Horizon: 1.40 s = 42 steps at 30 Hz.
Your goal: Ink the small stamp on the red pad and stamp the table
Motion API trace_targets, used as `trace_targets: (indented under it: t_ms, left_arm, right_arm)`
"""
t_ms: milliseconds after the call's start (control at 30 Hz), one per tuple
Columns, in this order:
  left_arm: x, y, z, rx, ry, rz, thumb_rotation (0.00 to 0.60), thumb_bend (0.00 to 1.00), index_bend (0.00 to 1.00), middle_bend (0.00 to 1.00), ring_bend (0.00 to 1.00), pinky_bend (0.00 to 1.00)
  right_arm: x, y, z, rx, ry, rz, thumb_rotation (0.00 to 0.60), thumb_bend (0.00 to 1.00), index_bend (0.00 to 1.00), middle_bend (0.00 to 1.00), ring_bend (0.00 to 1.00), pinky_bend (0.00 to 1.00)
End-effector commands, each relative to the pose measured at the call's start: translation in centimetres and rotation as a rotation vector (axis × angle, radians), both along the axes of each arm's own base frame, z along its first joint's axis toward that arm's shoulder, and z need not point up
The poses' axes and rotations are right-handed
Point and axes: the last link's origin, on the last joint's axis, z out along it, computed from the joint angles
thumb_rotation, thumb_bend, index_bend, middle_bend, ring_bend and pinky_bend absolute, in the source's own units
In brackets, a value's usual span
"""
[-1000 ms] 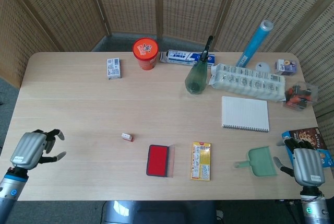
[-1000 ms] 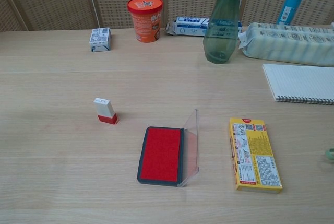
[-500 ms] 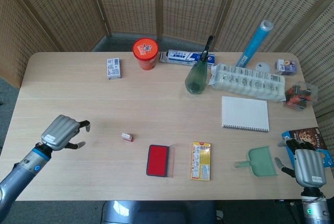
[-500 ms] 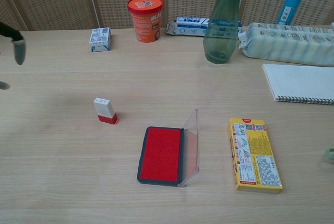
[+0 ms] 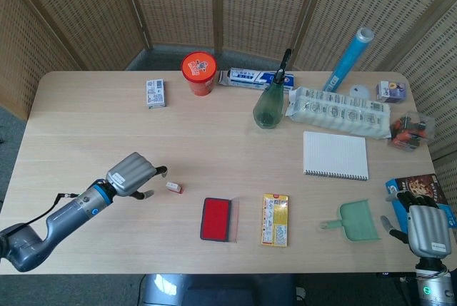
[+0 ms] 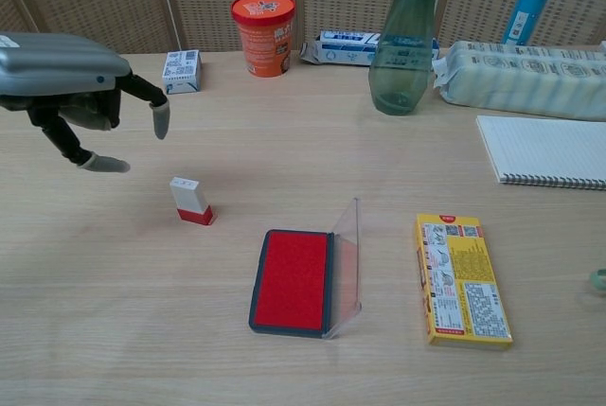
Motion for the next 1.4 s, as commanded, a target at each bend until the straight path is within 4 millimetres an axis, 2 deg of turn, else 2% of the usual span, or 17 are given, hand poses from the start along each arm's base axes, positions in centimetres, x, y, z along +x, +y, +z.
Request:
trace_targets:
  t_ms: [33,733,1400]
  left_arm:
    - [0.3,0.4,-0.7,-0.012,0.007,0.001,0.542,0.33,0.35,1.00,1.00,0.91]
    - [0.3,1.3,-5.0,-0.061,0.021,0.061,0.550,0.32,0.35,1.00,1.00,0.91]
    - [0.4,1.9,-6.9,-0.067,0.031,0.081,0.562,0.32,0.38,1.00,1.00,0.92]
  right_arm:
    - [-0.1,0.0,0.0,0.001,0.001,-0.003,0.592,0.26,0.44,0.44,0.46,0.34]
    - [-0.6,0.1,-0.2,0.002,0.005,-0.026,0.590,0.26,0.44,0.44,0.47,0.35]
    - [-0.9,0.2,-0.2,0.001,0.008,-0.043,0.591,0.26,0.44,0.44,0.47,0.36]
